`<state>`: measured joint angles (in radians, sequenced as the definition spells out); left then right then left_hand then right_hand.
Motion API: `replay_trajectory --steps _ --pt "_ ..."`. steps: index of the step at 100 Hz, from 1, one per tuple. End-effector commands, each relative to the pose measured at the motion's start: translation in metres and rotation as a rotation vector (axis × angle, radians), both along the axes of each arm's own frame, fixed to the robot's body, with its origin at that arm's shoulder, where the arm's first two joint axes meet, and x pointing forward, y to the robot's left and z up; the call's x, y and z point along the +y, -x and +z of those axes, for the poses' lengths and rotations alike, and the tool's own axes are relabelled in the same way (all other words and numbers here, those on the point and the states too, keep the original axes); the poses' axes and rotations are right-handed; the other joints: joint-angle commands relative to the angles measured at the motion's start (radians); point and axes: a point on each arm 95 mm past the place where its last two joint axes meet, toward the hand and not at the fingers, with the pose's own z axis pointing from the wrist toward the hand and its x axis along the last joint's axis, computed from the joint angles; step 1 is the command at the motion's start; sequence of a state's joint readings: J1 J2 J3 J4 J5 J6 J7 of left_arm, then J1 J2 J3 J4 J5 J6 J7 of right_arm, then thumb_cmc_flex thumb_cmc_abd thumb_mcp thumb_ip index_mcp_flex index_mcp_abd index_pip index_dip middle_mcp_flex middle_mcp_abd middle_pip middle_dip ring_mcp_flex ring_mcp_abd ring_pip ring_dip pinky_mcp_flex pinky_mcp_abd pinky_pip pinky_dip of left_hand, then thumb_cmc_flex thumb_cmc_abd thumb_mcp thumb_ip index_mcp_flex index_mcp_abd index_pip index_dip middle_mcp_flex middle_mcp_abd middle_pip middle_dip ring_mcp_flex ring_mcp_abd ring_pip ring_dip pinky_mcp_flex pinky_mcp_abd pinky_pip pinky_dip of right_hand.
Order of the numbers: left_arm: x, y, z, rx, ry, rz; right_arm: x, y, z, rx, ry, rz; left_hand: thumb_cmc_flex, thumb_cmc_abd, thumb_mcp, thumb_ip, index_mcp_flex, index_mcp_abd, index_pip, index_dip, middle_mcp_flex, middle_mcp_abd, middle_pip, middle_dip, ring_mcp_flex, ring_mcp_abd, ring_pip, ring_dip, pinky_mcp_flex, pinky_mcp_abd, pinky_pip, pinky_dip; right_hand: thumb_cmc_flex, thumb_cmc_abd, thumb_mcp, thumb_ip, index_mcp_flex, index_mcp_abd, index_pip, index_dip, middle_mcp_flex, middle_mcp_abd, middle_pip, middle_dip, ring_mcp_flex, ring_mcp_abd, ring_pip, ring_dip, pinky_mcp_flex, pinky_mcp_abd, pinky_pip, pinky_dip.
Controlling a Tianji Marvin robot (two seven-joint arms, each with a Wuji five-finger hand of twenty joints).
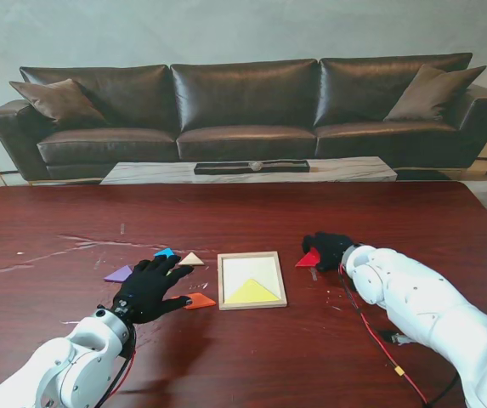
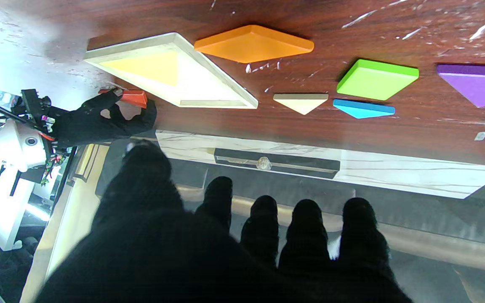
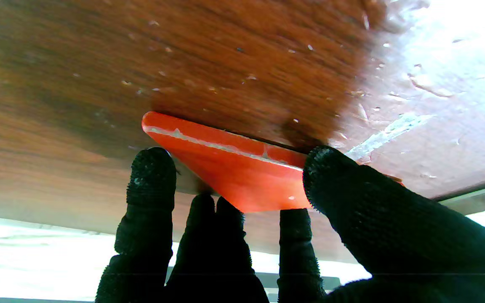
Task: Assemble the tangram pieces into a square
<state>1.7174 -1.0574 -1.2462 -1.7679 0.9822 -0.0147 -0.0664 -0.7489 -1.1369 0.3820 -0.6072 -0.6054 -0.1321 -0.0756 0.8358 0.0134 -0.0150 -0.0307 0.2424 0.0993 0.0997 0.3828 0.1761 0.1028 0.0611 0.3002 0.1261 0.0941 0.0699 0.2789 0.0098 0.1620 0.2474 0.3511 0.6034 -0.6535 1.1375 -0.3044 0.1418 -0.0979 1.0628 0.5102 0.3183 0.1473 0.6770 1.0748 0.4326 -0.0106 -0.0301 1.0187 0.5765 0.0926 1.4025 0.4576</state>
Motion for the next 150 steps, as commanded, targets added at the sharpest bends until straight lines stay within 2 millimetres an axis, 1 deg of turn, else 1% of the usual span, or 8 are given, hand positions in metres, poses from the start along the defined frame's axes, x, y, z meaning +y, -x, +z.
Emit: replay_trajectory --steps 1,38,41,58,79,96,115,150 --pt "-0.001 0.002 0.001 -0.003 0.001 0.0 -0.011 0.043 -0.059 0.147 0.057 0.01 0.045 -0.002 0.0 0.026 -0.015 -0.011 -0.008 0.003 -0.015 0.004 -0.001 0.002 0.0 -0.02 0.002 0.003 0.0 0.012 -0.003 0.018 0.124 -0.039 -0.003 -0.02 0.074 0.001 0.054 0.027 0.252 -0.151 0.647 0.111 0.633 -0.454 1.573 0.117 0.047 -0.023 0.057 0.038" --pt "-0.002 0.002 0.002 -0.006 -0.007 0.0 -0.008 0.04 -0.05 0.064 0.035 0.039 0.048 -0.009 0.002 0.027 -0.015 -0.012 -0.006 0.002 -0.016 0.005 0.001 0.002 0.001 -0.018 0.002 0.003 -0.001 0.012 0.003 0.019 0.208 -0.069 -0.007 -0.028 0.259 -0.091 0.103 0.034 0.48 -0.211 0.724 0.097 0.746 -0.415 1.683 0.224 0.173 0.017 0.127 0.134" --pt "-0.002 0.002 0.002 -0.006 -0.008 0.0 -0.008 0.04 -0.049 0.059 0.034 0.041 0.048 -0.01 0.002 0.027 -0.014 -0.012 -0.006 0.003 -0.016 0.006 0.001 0.002 0.001 -0.019 0.003 0.003 -0.001 0.013 0.004 0.019 0.211 -0.068 -0.011 -0.023 0.269 -0.099 0.126 -0.021 0.495 -0.214 0.734 0.09 0.754 -0.413 1.685 0.237 0.18 0.021 0.124 0.154" --pt "-0.002 0.002 0.003 -0.007 -0.011 0.0 -0.006 0.039 -0.046 0.043 0.035 0.052 0.049 -0.013 0.003 0.027 -0.015 -0.012 -0.005 0.002 -0.015 0.005 0.003 0.002 0.002 -0.019 0.004 0.004 0.0 0.013 0.006 0.019 0.203 -0.071 0.002 0.0 0.318 -0.173 0.224 -0.075 0.556 -0.239 0.755 0.099 0.784 -0.409 1.706 0.231 0.209 0.041 0.132 0.181" --pt "-0.003 0.002 0.003 -0.008 -0.014 0.0 -0.004 0.039 -0.042 0.011 0.031 0.063 0.053 -0.019 0.004 0.028 -0.015 -0.012 -0.004 0.002 -0.015 0.006 0.004 0.003 0.003 -0.017 0.004 0.004 0.001 0.014 0.008 0.018 0.209 -0.078 -0.001 -0.023 0.335 -0.288 0.345 0.12 0.608 -0.338 0.775 0.188 0.81 -0.415 1.722 0.214 0.236 0.057 0.133 0.199" --pt "-0.003 0.003 0.004 -0.009 -0.018 0.0 -0.004 0.038 -0.038 -0.011 0.027 0.063 0.055 -0.024 0.005 0.029 -0.013 -0.01 -0.003 0.002 -0.013 0.006 0.006 0.003 0.005 -0.017 0.006 0.005 0.004 0.015 0.012 0.02 0.202 -0.075 0.006 -0.009 0.369 -0.344 0.331 0.285 0.63 -0.367 0.779 0.216 0.827 -0.414 1.734 0.205 0.26 0.062 0.133 0.206" --pt "-0.003 0.003 0.004 -0.011 -0.021 0.001 -0.003 0.038 -0.033 -0.04 0.02 0.068 0.058 -0.025 0.006 0.029 -0.012 -0.009 -0.002 0.002 -0.013 0.007 0.007 0.003 0.007 -0.017 0.007 0.005 0.004 0.015 0.017 0.021 0.194 -0.079 0.018 0.003 0.418 -0.372 0.337 0.381 0.653 -0.398 0.787 0.223 0.85 -0.416 1.748 0.195 0.292 0.071 0.135 0.212" --pt "-0.004 0.002 0.004 -0.01 -0.023 -0.001 0.004 0.039 -0.014 -0.122 -0.007 0.097 0.06 -0.027 0.006 0.029 -0.013 -0.009 -0.001 0.001 -0.014 0.007 0.009 0.003 0.009 -0.017 0.009 0.006 0.004 0.015 0.022 0.02 0.168 -0.076 0.05 0.107 0.57 -0.426 0.363 0.55 0.743 -0.426 0.827 0.216 0.897 -0.434 1.783 0.196 0.405 0.087 0.142 0.236"
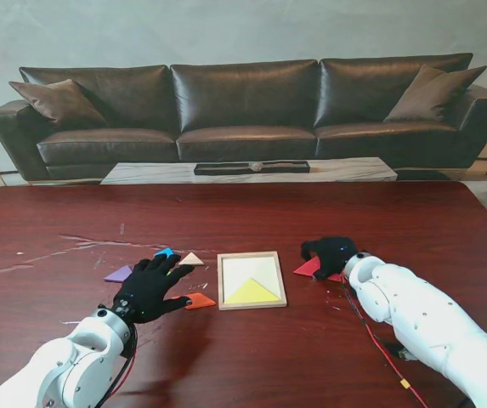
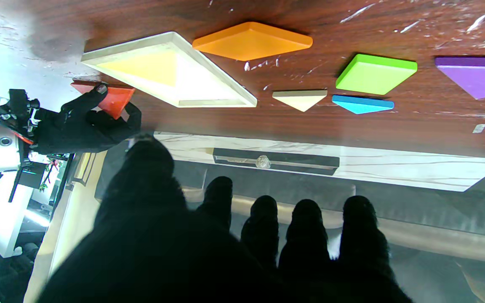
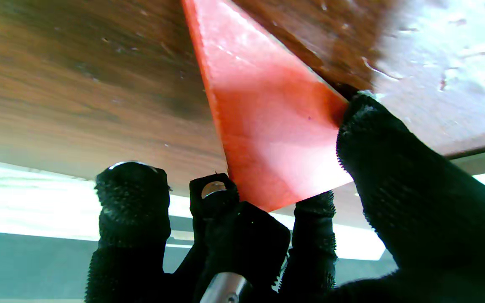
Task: Assemble the tangram pieces into a square
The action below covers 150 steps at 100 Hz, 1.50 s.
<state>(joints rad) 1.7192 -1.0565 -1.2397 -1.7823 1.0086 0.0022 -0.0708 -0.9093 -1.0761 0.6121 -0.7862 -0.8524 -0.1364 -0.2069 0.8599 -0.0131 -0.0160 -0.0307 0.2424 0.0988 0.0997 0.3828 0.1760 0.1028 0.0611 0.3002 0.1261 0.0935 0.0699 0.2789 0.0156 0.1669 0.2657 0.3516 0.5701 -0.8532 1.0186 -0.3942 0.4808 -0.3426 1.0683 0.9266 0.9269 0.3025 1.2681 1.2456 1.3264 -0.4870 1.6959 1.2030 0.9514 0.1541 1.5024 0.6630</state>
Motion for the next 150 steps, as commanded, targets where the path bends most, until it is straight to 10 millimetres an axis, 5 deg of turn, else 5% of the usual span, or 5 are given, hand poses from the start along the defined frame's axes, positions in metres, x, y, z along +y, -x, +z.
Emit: replay_trajectory --steps 1,102,110,128,150 --pt "-0.001 0.001 0.001 0.001 0.0 -0.002 0.001 0.015 -0.019 0.053 0.02 0.018 0.036 0.0 0.007 0.029 -0.013 -0.009 -0.001 0.001 -0.013 0.007 0.009 0.003 0.009 -0.017 0.009 0.006 -0.002 0.01 0.004 0.02 0.202 0.124 0.169 0.199 0.233 -0.182 0.359 0.135 0.136 -0.581 0.236 0.045 0.003 0.042 0.056 0.012 0.032 0.026 0.042 0.031" --pt "-0.001 0.0 -0.001 0.001 0.024 0.0 0.007 0.021 0.0 0.144 0.035 0.052 0.025 0.052 0.004 0.026 -0.043 -0.006 -0.014 -0.006 -0.008 0.006 0.011 0.002 0.014 -0.018 0.009 0.006 -0.002 0.005 0.009 0.014 0.128 0.099 0.303 0.201 0.348 -0.248 0.355 0.205 0.291 -0.717 0.271 -0.137 0.006 -0.089 0.028 0.207 0.193 -0.049 0.216 0.133" --pt "0.0 0.0 -0.001 -0.001 0.027 0.0 0.007 0.023 -0.001 0.179 0.034 0.023 0.025 0.056 0.002 0.025 -0.046 -0.005 -0.017 -0.007 -0.008 0.007 0.009 0.001 0.014 -0.017 0.008 0.006 -0.002 0.004 0.007 0.013 0.142 0.125 0.179 0.024 0.174 -0.207 0.316 0.029 0.187 -0.682 0.233 -0.094 0.009 -0.065 0.0 0.084 0.168 0.019 0.107 0.084" --pt "0.0 0.0 -0.001 0.002 0.029 0.0 0.006 0.023 -0.004 0.218 0.023 -0.007 0.025 0.061 0.0 0.025 -0.051 -0.008 -0.021 -0.007 -0.007 0.006 0.008 0.001 0.016 -0.019 0.008 0.005 0.0 0.003 0.005 0.012 0.052 0.261 0.028 0.023 -0.084 -0.127 0.315 -0.218 0.041 -0.597 0.152 -0.149 0.006 0.039 -0.174 -0.089 0.065 0.126 -0.06 0.063" --pt "-0.001 0.0 -0.002 0.005 0.029 -0.004 0.005 0.023 -0.003 0.245 0.04 -0.006 0.026 0.063 0.0 0.025 -0.045 -0.01 -0.02 -0.006 -0.007 0.005 0.007 0.001 0.015 -0.02 0.007 0.005 0.001 0.002 0.004 0.011 0.112 0.441 -0.158 -0.015 -0.074 -0.036 0.328 -0.436 0.015 -0.562 0.052 -0.197 -0.035 0.159 -0.392 -0.143 -0.062 0.191 -0.148 -0.013"
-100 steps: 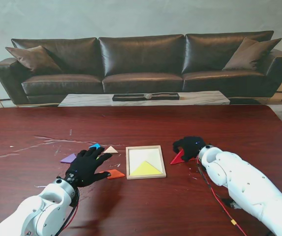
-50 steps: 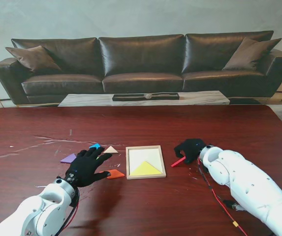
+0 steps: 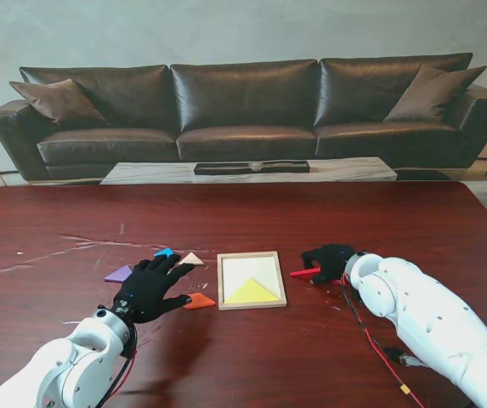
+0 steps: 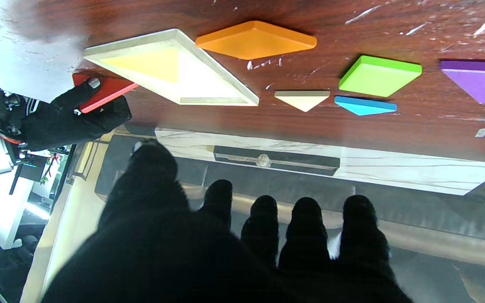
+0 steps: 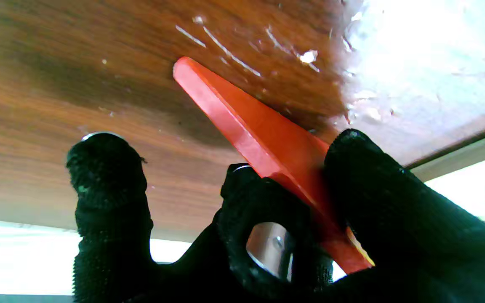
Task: Assemble the tangram pieces into a square
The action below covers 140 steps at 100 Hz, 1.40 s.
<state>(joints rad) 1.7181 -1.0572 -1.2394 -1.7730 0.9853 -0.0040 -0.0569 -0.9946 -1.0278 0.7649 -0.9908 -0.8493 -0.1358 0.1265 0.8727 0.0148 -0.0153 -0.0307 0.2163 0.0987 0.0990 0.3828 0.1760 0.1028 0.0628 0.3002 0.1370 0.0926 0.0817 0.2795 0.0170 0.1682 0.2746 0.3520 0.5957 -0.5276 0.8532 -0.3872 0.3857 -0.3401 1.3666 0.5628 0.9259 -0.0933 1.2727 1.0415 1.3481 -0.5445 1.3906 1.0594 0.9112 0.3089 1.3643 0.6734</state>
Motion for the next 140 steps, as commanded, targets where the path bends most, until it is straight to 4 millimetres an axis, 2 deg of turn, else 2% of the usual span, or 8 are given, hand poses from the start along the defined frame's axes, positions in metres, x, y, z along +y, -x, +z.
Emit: replay_trajectory --steps 1,16,60,84,99,108,120,140 --pt "-0.002 0.0 0.0 0.003 0.005 -0.006 0.001 0.01 -0.016 0.044 0.035 0.022 0.013 0.036 -0.001 0.025 -0.019 -0.01 -0.019 -0.005 -0.007 0.005 0.005 0.001 0.004 -0.019 -0.004 0.005 -0.001 0.001 -0.005 0.011 0.086 0.124 0.006 -0.03 0.02 -0.034 0.031 -0.077 0.015 -0.166 0.044 0.007 -0.059 0.221 -0.093 0.001 -0.026 0.038 -0.012 -0.027" --pt "-0.002 0.0 0.0 0.004 0.005 -0.007 0.002 0.01 -0.014 0.028 0.046 0.035 0.014 0.036 -0.001 0.025 -0.017 -0.009 -0.018 -0.004 -0.007 0.005 0.005 0.001 0.005 -0.02 -0.004 0.005 0.0 0.001 -0.005 0.011 0.036 0.185 0.061 -0.1 0.022 -0.055 0.068 -0.087 0.034 -0.179 0.017 0.016 -0.051 0.229 -0.113 0.014 -0.036 0.023 -0.006 -0.059" --pt "-0.002 0.0 0.0 0.006 -0.004 -0.009 0.037 0.006 0.028 -0.108 -0.036 0.064 0.016 0.038 -0.001 0.025 -0.012 -0.007 -0.016 -0.003 -0.007 0.004 0.006 0.002 0.003 -0.021 -0.005 0.005 -0.001 0.001 -0.006 0.012 0.042 0.227 0.059 -0.095 0.0 -0.007 0.077 -0.05 0.023 -0.171 0.037 0.031 -0.043 0.215 -0.098 0.022 -0.025 0.021 0.014 -0.062" --pt "-0.002 0.0 0.0 0.005 -0.007 -0.008 0.077 0.004 0.037 -0.154 -0.15 0.023 0.016 0.039 -0.001 0.025 -0.012 -0.006 -0.016 -0.002 -0.007 0.005 0.006 0.002 0.004 -0.022 -0.005 0.005 -0.001 0.002 -0.006 0.012 0.097 0.269 -0.03 -0.067 -0.007 0.016 0.076 -0.032 0.026 -0.181 0.05 -0.056 -0.022 0.21 -0.166 -0.036 0.027 0.02 0.016 -0.09" --pt "-0.001 0.001 0.001 0.002 -0.01 -0.004 0.104 0.004 0.033 -0.139 -0.253 -0.049 0.016 0.038 -0.002 0.025 -0.006 -0.005 -0.014 -0.001 -0.006 0.004 0.006 0.002 0.004 -0.021 -0.005 0.005 -0.001 0.002 -0.005 0.013 0.133 0.281 -0.065 -0.045 -0.006 0.029 0.072 -0.031 0.041 -0.164 0.033 -0.13 -0.021 0.234 -0.208 -0.081 0.044 0.035 0.01 -0.111" --pt "0.0 0.001 0.001 0.001 -0.012 -0.003 0.12 0.006 0.029 -0.114 -0.305 -0.091 0.016 0.039 -0.002 0.024 -0.006 -0.006 -0.014 -0.001 -0.007 0.005 0.006 0.002 0.004 -0.022 -0.005 0.005 -0.001 0.002 -0.006 0.013 0.164 0.296 -0.098 -0.02 -0.013 0.075 0.053 -0.016 0.056 -0.137 0.003 -0.181 -0.022 0.269 -0.238 -0.113 0.041 0.054 0.0 -0.127" --pt "0.0 0.001 0.001 0.0 -0.012 -0.001 0.139 0.009 0.025 -0.083 -0.35 -0.142 0.016 0.039 -0.002 0.024 -0.007 -0.007 -0.015 -0.002 -0.006 0.005 0.006 0.002 0.004 -0.023 -0.005 0.005 -0.002 0.002 -0.006 0.013 0.186 0.306 -0.125 0.012 -0.032 0.185 0.049 -0.015 0.081 -0.112 -0.033 -0.234 -0.023 0.293 -0.249 -0.134 0.045 0.056 -0.004 -0.152" --pt "0.0 0.001 0.001 0.001 -0.013 -0.002 0.166 0.015 0.018 -0.045 -0.449 -0.256 0.016 0.04 -0.002 0.024 -0.009 -0.007 -0.015 -0.002 -0.007 0.003 0.005 0.002 0.003 -0.023 -0.005 0.005 -0.002 0.001 -0.006 0.013 0.21 0.299 -0.094 0.038 -0.06 0.265 0.051 -0.053 0.113 -0.067 -0.055 -0.297 -0.023 0.341 -0.242 -0.155 0.041 0.09 0.002 -0.181"
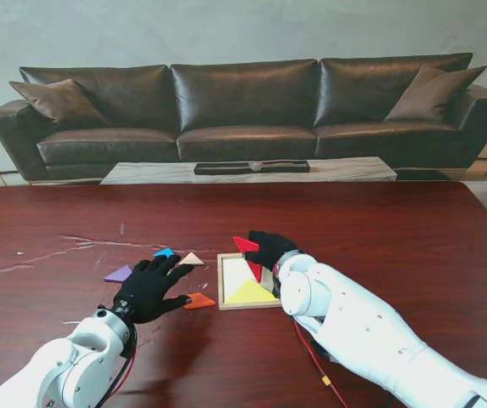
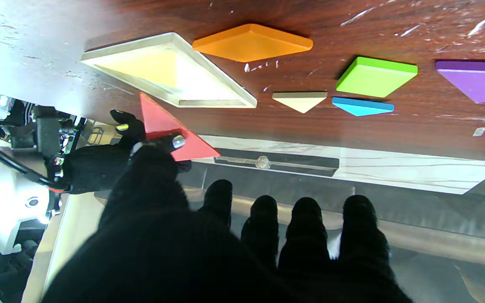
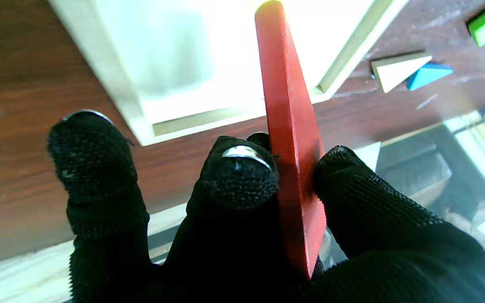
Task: Assemble the tangram pieces into a square
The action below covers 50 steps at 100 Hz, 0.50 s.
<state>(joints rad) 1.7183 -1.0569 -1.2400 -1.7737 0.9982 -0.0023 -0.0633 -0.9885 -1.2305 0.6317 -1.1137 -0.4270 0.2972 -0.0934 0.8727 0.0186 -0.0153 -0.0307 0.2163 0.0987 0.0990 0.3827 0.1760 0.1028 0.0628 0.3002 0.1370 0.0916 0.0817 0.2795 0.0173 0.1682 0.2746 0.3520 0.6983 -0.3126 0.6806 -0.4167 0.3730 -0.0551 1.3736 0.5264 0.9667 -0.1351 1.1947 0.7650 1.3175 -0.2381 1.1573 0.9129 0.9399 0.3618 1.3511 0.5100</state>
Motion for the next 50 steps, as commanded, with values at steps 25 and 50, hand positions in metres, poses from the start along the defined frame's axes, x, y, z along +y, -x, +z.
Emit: replay_trajectory --steps 25,50 --pt "0.0 0.002 0.001 0.002 0.001 0.001 0.045 0.016 -0.01 0.033 -0.079 -0.096 0.015 0.036 -0.002 0.024 -0.01 -0.008 -0.016 -0.002 -0.005 0.003 0.006 0.002 0.006 -0.022 -0.005 0.005 -0.001 0.002 -0.007 0.013 0.172 0.084 0.117 0.077 -0.123 0.054 0.015 -0.052 0.093 -0.004 0.024 -0.066 0.005 0.107 0.026 -0.021 -0.047 0.1 0.072 -0.004" --pt "0.001 0.003 0.001 0.001 -0.001 0.004 0.063 0.023 -0.018 0.032 -0.12 -0.183 0.018 0.037 -0.001 0.025 -0.01 -0.007 -0.017 -0.002 -0.005 0.004 0.005 0.002 0.006 -0.023 -0.005 0.005 -0.002 0.002 -0.007 0.013 0.19 0.074 0.156 0.073 -0.175 0.11 0.028 -0.052 0.108 0.014 0.017 -0.106 0.001 0.156 0.04 -0.033 -0.093 0.121 0.1 -0.004"
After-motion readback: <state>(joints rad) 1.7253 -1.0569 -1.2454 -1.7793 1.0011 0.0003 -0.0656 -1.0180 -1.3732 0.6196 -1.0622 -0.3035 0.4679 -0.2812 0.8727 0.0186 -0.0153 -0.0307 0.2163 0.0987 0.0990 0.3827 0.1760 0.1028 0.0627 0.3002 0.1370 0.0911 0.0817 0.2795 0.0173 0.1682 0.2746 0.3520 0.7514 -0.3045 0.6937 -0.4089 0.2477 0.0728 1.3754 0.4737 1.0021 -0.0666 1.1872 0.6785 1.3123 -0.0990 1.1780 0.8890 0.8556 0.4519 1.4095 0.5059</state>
